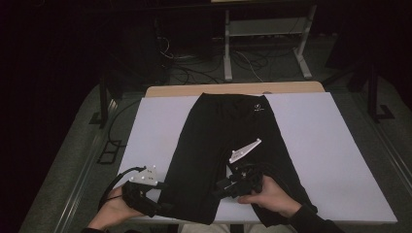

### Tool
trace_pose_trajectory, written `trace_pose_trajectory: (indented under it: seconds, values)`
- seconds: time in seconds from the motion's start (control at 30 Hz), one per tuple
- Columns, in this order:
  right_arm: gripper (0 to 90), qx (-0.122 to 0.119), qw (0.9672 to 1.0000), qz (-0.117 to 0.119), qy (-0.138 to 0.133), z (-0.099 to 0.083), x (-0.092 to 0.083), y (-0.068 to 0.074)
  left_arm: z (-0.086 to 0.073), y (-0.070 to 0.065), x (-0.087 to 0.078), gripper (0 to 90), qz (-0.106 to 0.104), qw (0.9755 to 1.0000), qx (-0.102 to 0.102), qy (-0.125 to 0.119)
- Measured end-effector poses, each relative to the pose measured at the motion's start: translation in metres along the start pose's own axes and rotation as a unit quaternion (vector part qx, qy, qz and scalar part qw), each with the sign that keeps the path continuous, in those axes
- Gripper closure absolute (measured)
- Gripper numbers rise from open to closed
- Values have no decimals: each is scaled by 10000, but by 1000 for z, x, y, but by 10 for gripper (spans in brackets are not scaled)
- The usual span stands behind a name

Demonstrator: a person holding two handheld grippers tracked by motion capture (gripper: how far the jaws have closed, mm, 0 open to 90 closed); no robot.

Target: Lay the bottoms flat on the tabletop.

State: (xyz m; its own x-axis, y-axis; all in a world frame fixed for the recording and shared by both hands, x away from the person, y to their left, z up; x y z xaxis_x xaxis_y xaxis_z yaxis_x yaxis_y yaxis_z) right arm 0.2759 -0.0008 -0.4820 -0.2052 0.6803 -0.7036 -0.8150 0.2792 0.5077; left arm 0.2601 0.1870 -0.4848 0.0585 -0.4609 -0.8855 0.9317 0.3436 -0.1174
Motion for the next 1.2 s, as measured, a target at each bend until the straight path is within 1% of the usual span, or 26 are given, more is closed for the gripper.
trace_pose_trajectory:
  seconds: [0.07,0.27,0.3,0.33,0.4,0.43,0.47,0.53,0.6,0.67,0.77,0.8,0.87,0.97,1.07,1.2]
  values:
    - [379,31,9998,-160,-66,0,-7,-6,4,1,-1,218,31,10000,26,-59]
    - [194,145,9979,-581,-262,-1,-26,-22,18,7,1,154,73,9997,-51,-238]
    - [166,205,9973,-647,-288,-1,-29,-25,20,8,0,144,63,9996,-68,-283]
    - [145,220,9968,-708,-309,-2,-32,-28,23,9,0,135,71,9994,-87,-330]
    - [129,297,9958,-788,-359,-3,-38,-32,28,11,-1,125,68,9990,-120,-431]
    - [106,316,9952,-837,-386,-4,-41,-35,31,13,-1,110,53,9987,-149,-483]
    - [91,346,9948,-871,-399,-5,-44,-37,34,15,-1,92,23,9983,-226,-532]
    - [45,419,9931,-977,-501,-7,-51,-42,38,18,1,29,-18,9978,-336,-568]
    - [9,471,9911,-1062,-643,-9,-61,-46,42,22,2,5,-5,9974,-396,-601]
    - [0,444,9896,-1121,-779,-12,-70,-49,47,25,3,0,-10,9966,-435,-697]
    - [0,483,9863,-1262,-947,-18,-83,-54,57,29,4,0,15,9951,-482,-868]
    - [0,494,9858,-1261,-997,-20,-87,-55,61,31,5,0,36,9945,-500,-924]
    - [0,513,9846,-1252,-1111,-24,-94,-58,70,32,7,0,13,9928,-553,-1058]
    - [0,584,9818,-1294,-1260,-29,-103,-63,83,35,8,0,54,9912,-540,-1208]
    - [0,647,9798,-1362,-1312,-35,-110,-69,94,37,10,0,93,9901,-533,-1296]
    - [0,745,9759,-1438,-1462,-41,-119,-77,102,40,13,0,184,9884,-585,-1391]
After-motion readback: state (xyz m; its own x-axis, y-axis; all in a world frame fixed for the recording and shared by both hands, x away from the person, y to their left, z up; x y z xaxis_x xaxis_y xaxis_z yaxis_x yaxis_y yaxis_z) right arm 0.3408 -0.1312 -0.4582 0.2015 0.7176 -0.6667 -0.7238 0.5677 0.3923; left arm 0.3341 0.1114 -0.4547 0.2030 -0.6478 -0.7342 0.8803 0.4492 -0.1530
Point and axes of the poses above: each handheld gripper's, and its own axes: x roughly forward along the jaws, z roughly out of its top, y roughly to its left, the point moved 10 cm from there along x, roughly forward along the jaws, and after that the axes turned 13 degrees about y, right-handed, at the moved point
